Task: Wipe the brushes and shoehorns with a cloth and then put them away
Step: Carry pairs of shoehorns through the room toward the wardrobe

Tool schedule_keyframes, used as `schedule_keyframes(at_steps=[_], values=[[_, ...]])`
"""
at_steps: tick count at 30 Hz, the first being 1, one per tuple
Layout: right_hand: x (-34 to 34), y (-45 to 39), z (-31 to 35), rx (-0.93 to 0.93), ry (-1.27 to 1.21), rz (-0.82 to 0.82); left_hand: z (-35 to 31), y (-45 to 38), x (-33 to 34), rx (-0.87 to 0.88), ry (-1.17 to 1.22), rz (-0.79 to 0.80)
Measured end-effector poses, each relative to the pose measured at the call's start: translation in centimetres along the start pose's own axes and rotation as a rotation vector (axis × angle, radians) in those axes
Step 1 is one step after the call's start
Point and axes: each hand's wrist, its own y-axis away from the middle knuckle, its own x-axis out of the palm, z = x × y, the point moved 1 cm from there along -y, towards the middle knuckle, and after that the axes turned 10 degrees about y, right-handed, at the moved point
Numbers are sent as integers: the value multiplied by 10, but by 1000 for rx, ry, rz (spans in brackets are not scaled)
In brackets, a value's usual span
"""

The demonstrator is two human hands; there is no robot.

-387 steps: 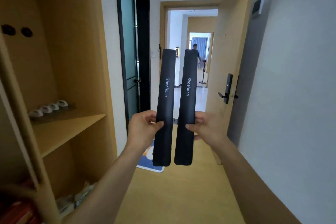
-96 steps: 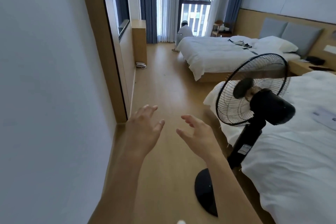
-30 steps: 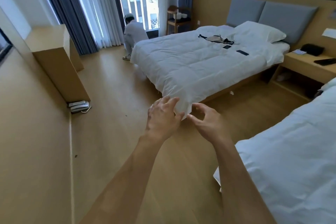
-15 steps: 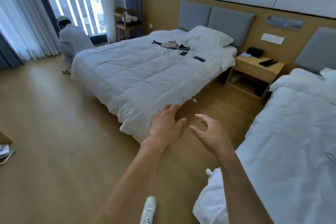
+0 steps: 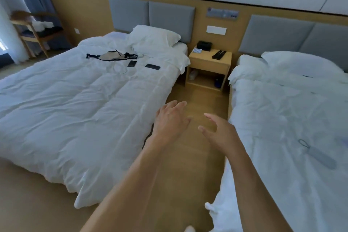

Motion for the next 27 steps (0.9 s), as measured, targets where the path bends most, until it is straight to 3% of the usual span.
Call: schedule_keyframes(at_steps=[7,16,27], values=[[6,-133,-24,89,-49,-74,21,-138,35,37,-3,68],[-10,-380,-32,46,-57,-67,27,-359,51,-15,-39,19],[-18,-575,-65,64,-20,-70,35,-566,108,42,2,63]])
